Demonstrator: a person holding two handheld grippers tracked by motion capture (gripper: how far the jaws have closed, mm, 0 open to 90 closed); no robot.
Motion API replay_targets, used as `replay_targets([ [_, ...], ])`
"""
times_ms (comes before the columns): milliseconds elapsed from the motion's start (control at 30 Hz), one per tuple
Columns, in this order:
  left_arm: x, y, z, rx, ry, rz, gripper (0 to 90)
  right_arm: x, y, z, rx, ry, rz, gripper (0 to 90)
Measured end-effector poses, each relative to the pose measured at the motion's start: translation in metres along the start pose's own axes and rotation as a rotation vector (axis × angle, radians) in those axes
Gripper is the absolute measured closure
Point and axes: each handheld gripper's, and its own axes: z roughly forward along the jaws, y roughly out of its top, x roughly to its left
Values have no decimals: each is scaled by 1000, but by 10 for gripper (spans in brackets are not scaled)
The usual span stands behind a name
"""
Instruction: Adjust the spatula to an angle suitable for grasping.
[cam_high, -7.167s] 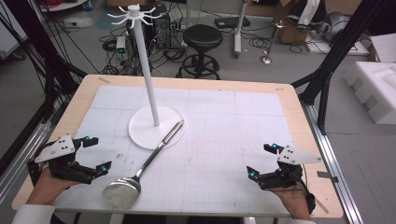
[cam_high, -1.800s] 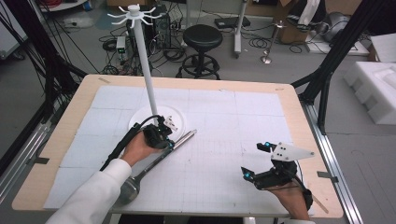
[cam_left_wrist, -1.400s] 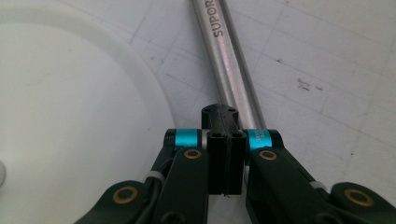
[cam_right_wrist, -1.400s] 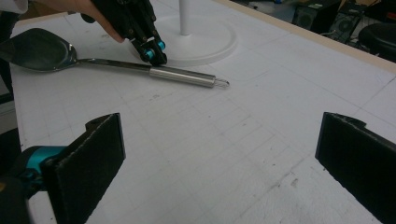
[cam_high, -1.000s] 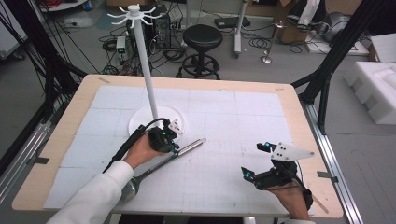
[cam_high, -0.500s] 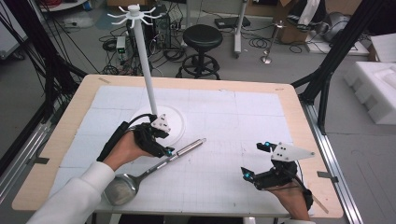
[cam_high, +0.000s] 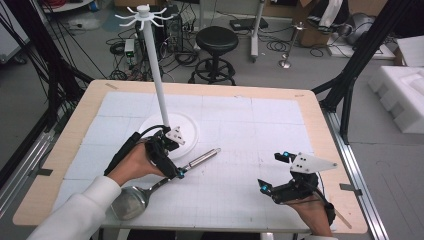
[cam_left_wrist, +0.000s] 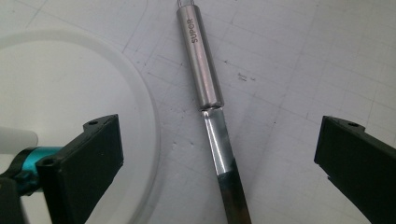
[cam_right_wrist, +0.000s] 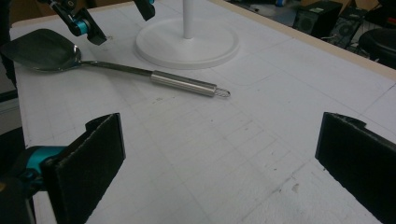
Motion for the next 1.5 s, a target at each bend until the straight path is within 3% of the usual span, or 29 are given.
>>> replay_targets([
  [300,-2,0,7,47,1,-16,20,0,0,0,0,0,-1,5],
  [500,-4,-1,17,127,-17,-25,92,0,0,0,-2,2,-2,5],
  [800,-4,-10,27,187,-40,-51,153,-1,-1,-1,-2,-3,0,5],
  [1033,-5,-10,30,230,-56,-50,329,-1,-1,-1,-3,-1,0,5],
  [1133,-6,-11,31,254,-52,-50,332,-1,-1,0,-1,3,2,5],
  [1500,-2,-13,33,286,-71,-72,514,-1,-1,-1,-3,3,3,5],
])
